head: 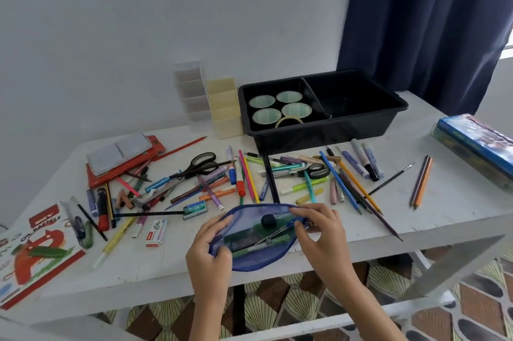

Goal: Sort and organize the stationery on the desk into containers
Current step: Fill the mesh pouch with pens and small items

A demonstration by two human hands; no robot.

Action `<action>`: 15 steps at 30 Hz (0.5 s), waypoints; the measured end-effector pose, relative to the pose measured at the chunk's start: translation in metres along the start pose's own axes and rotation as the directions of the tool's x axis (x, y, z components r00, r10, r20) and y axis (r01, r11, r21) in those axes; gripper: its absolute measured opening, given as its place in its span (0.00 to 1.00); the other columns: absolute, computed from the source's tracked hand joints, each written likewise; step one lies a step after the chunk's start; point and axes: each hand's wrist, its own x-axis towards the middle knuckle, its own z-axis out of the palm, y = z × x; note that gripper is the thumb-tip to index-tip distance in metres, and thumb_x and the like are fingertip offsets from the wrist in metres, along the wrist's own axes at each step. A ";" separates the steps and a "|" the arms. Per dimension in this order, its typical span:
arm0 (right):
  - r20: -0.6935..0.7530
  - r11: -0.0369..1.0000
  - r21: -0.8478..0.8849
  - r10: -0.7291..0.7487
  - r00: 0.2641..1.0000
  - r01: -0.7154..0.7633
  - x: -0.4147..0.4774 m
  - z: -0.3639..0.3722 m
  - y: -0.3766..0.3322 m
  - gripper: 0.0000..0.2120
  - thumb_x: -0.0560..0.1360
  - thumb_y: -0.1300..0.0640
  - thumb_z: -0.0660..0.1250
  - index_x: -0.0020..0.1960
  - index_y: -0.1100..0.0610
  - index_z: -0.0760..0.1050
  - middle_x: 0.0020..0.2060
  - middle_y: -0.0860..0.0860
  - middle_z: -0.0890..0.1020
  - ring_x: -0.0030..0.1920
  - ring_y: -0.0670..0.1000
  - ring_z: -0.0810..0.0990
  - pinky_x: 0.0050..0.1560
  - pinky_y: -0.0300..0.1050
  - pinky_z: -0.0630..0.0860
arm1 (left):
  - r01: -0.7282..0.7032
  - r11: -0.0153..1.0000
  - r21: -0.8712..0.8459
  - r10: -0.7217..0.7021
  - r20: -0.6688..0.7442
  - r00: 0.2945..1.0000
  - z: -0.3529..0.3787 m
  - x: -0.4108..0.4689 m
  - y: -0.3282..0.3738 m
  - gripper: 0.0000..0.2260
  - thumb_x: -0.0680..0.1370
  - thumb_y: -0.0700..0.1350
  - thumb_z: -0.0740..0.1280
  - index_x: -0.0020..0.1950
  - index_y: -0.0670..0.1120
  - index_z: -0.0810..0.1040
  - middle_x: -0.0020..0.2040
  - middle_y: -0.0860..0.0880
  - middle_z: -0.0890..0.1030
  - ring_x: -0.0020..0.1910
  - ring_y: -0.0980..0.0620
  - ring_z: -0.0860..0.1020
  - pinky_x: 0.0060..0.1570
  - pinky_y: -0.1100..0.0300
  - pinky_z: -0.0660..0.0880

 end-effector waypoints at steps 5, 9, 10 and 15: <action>0.050 0.998 -0.060 0.006 0.999 -0.003 -0.001 0.001 0.004 0.16 0.71 0.63 0.70 0.57 0.50 0.78 0.50 0.44 0.74 0.51 0.47 0.67 0.48 0.46 0.75 | -0.039 0.998 0.046 0.036 0.047 0.998 -0.001 -0.003 -0.004 0.26 0.70 0.21 0.59 0.58 0.46 0.80 0.61 0.55 0.77 0.62 0.67 0.71 0.56 0.76 0.68; 0.063 0.998 -0.057 0.023 0.998 -0.019 -0.003 -0.001 0.007 0.18 0.72 0.64 0.68 0.59 0.49 0.77 0.53 0.45 0.73 0.54 0.48 0.67 0.51 0.47 0.76 | -0.005 0.997 0.077 -0.001 0.074 0.997 -0.007 -0.004 -0.002 0.28 0.72 0.23 0.60 0.58 0.52 0.78 0.63 0.53 0.74 0.63 0.65 0.69 0.51 0.80 0.66; 0.082 0.998 -0.059 0.034 0.996 -0.029 -0.003 -0.001 0.009 0.18 0.72 0.64 0.67 0.59 0.49 0.77 0.54 0.45 0.72 0.55 0.48 0.68 0.52 0.47 0.76 | 0.012 0.997 0.074 -0.021 0.113 0.993 -0.008 -0.004 -0.002 0.28 0.72 0.24 0.61 0.59 0.54 0.77 0.64 0.53 0.73 0.64 0.66 0.68 0.53 0.80 0.66; 0.164 0.999 0.014 0.043 0.985 -0.046 -0.006 0.000 0.006 0.22 0.72 0.67 0.67 0.62 0.50 0.75 0.58 0.45 0.70 0.60 0.46 0.71 0.54 0.37 0.76 | 0.073 0.992 0.102 -0.097 0.255 0.962 -0.008 -0.008 0.004 0.30 0.75 0.25 0.59 0.66 0.57 0.68 0.68 0.59 0.68 0.69 0.62 0.63 0.68 0.66 0.62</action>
